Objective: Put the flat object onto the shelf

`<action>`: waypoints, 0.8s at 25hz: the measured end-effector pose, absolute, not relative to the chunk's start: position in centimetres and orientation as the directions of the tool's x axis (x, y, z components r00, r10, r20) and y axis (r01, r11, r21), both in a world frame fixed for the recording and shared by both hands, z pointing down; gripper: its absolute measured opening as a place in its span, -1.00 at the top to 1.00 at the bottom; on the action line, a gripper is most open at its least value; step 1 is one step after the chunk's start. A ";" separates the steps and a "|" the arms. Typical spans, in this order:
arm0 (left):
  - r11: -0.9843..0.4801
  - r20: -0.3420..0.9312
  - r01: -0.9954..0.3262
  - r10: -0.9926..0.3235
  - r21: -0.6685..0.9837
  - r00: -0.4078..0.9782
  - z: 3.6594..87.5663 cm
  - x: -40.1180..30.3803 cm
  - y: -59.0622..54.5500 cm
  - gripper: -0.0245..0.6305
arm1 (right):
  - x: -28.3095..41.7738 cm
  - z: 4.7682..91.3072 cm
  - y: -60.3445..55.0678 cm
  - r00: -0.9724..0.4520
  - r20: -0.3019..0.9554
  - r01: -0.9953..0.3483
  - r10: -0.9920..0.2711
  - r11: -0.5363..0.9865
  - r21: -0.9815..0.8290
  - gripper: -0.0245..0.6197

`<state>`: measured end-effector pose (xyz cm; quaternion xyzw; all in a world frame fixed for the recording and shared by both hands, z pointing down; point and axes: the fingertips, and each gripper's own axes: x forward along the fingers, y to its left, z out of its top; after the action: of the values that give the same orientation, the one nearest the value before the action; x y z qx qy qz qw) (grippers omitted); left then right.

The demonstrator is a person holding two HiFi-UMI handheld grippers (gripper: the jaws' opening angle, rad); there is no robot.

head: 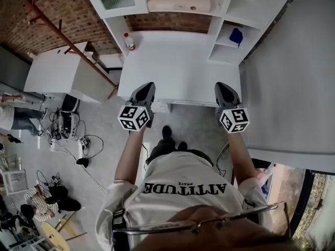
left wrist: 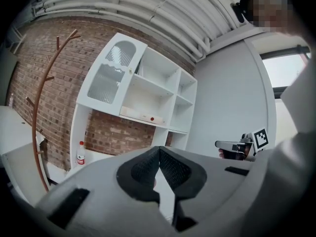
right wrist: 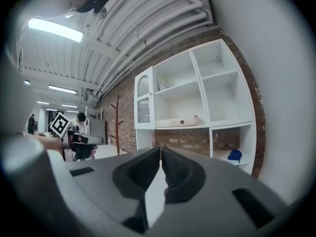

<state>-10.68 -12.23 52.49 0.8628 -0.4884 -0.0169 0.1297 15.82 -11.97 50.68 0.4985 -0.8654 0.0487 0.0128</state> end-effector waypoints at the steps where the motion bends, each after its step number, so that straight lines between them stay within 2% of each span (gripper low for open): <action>1: -0.486 0.096 -0.841 -0.850 0.238 0.519 52.4 -10.9 -11.9 0.85 | 15.7 50.7 -11.8 -0.502 0.070 -0.864 -0.862 0.498 -0.072 0.82; 7: -0.473 0.092 -0.854 -0.861 0.217 0.501 51.9 -12.8 -12.4 0.85 | 15.1 49.7 -12.4 -0.482 0.054 -0.876 -0.875 0.481 -0.034 0.82; 13: -0.513 0.142 -0.843 -0.833 0.160 0.534 52.4 -13.7 -13.5 0.85 | 14.0 49.7 -13.0 -0.448 0.047 -0.889 -0.893 0.450 0.085 0.83; 20: -0.521 0.157 -0.838 -0.824 0.163 0.544 53.4 -14.4 -14.7 0.85 | 14.5 49.4 -13.4 -0.414 0.049 -0.910 -0.909 0.415 0.015 0.85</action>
<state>-14.44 -14.75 53.36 0.8716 -0.4767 0.0299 0.1099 14.46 -13.43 49.39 0.5407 -0.8408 0.0070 0.0246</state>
